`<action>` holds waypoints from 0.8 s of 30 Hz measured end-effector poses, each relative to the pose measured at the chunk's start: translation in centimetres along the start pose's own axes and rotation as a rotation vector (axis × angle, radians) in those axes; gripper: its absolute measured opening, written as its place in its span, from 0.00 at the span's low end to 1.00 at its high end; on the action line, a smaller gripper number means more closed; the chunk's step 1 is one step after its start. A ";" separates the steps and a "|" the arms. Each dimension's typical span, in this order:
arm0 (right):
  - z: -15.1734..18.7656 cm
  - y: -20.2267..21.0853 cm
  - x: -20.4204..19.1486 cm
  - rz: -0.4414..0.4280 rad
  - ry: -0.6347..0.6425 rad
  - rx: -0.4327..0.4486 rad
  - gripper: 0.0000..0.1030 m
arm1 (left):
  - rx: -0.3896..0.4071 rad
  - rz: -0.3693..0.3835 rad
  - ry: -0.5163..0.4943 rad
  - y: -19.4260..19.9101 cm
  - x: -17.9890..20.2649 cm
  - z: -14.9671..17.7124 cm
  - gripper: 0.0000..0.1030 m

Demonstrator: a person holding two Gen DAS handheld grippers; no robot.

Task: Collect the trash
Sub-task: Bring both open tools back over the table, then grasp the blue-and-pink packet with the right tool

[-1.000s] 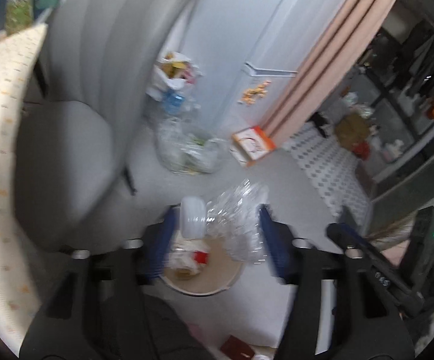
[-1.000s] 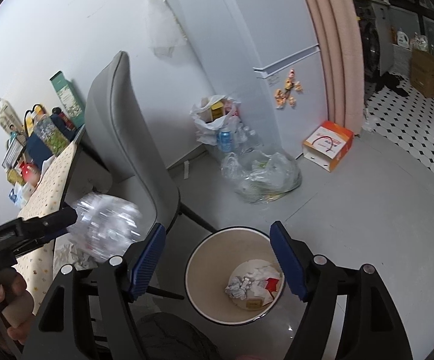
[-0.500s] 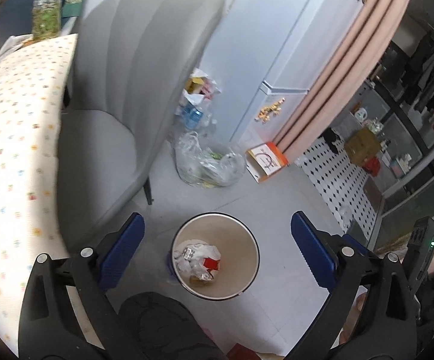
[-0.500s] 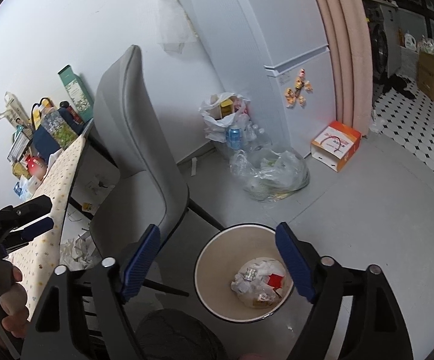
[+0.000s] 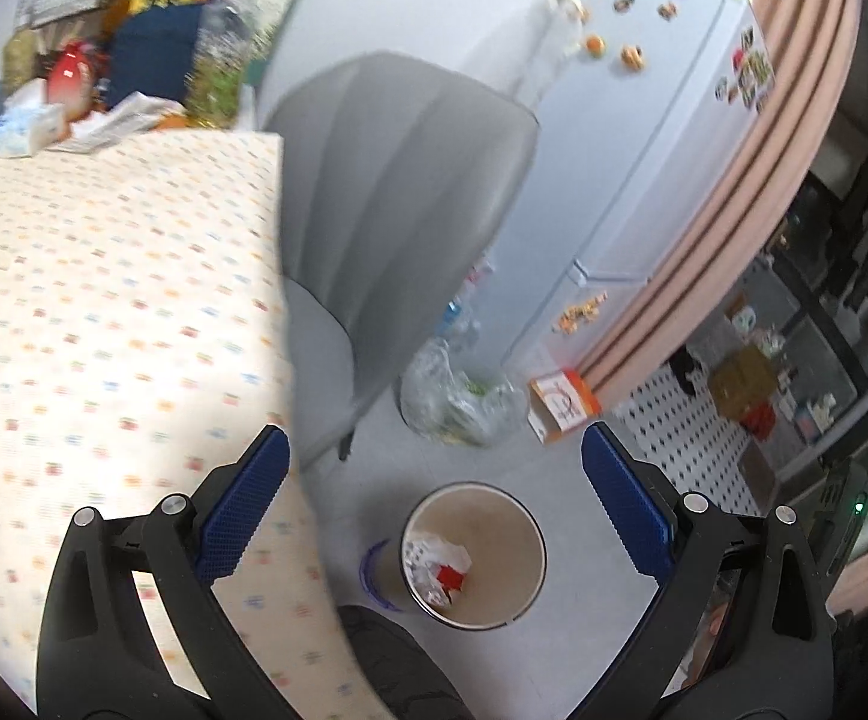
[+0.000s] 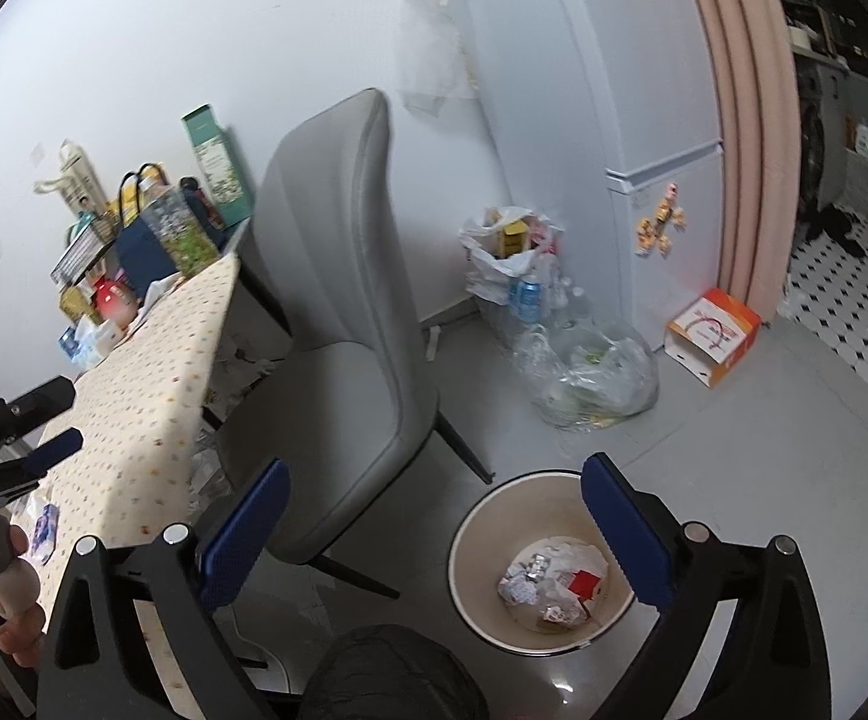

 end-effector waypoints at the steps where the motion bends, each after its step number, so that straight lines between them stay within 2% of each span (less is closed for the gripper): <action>1: -0.2 0.1 -0.8 -0.006 0.010 0.001 0.93 | 0.013 -0.001 0.004 0.7 -0.4 -0.2 0.94; 10: -1.2 1.0 -7.0 -0.054 0.098 0.012 0.93 | 0.106 -0.019 0.080 5.9 -5.6 -2.2 0.94; 24: -2.1 2.5 -18.4 -0.150 0.256 0.016 0.93 | 0.212 -0.071 0.158 12.5 -12.5 -3.1 0.94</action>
Point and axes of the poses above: each gripper's, at about its wrist camera, not at the fingertips, and y roughly against the way its jaws point, x to its right, z to its underside, the point moved 7 cm from there along -y, roughly the way its jaws point, and after that the axes turned 11 degrees about y, right-handed, at the moved point
